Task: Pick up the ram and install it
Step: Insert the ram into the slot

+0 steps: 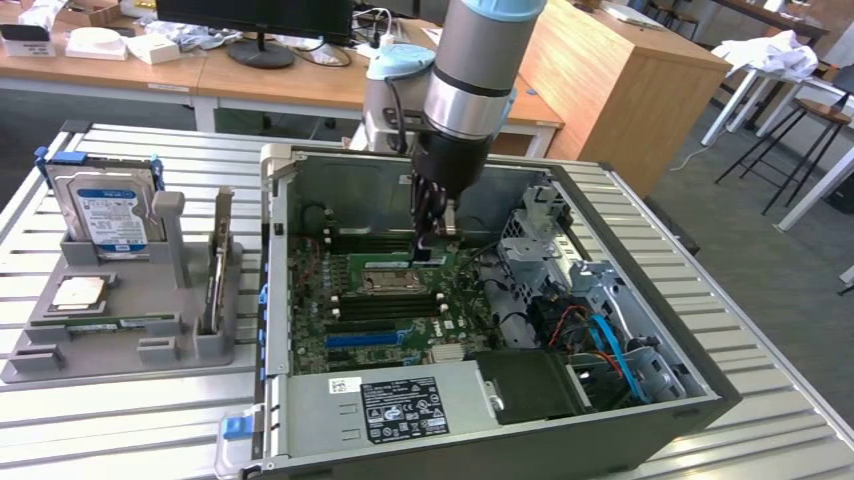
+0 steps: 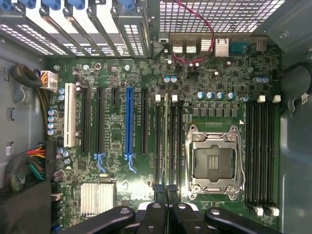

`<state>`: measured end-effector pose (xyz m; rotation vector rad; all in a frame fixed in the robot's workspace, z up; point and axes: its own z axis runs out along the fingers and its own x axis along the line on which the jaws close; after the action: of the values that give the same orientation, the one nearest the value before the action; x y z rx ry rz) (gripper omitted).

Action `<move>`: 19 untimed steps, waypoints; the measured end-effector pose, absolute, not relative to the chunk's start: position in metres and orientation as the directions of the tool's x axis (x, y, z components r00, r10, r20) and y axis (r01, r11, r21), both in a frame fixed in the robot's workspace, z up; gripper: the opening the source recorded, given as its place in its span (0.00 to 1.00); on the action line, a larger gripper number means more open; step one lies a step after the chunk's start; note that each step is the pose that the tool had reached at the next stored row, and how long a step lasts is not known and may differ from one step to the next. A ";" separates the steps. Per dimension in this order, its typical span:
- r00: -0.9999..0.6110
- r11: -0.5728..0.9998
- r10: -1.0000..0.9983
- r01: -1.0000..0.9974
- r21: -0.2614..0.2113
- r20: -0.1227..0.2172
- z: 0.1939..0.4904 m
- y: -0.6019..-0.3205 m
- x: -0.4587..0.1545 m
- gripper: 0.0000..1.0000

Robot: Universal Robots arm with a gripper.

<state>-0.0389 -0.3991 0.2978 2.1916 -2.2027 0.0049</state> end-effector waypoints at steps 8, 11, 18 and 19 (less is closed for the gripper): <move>-0.005 0.006 -1.000 -1.000 0.022 0.026 0.292 -0.399 -0.039 0.11; -0.005 0.006 -1.000 -1.000 0.022 0.026 0.290 -0.399 -0.039 0.11; -0.007 0.007 -1.000 -1.000 0.022 0.027 0.281 -0.399 -0.039 0.11; -0.007 0.007 -1.000 -1.000 0.022 0.027 0.279 -0.399 -0.039 0.11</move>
<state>-0.0389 -0.3991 0.2795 2.1894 -2.2049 0.0049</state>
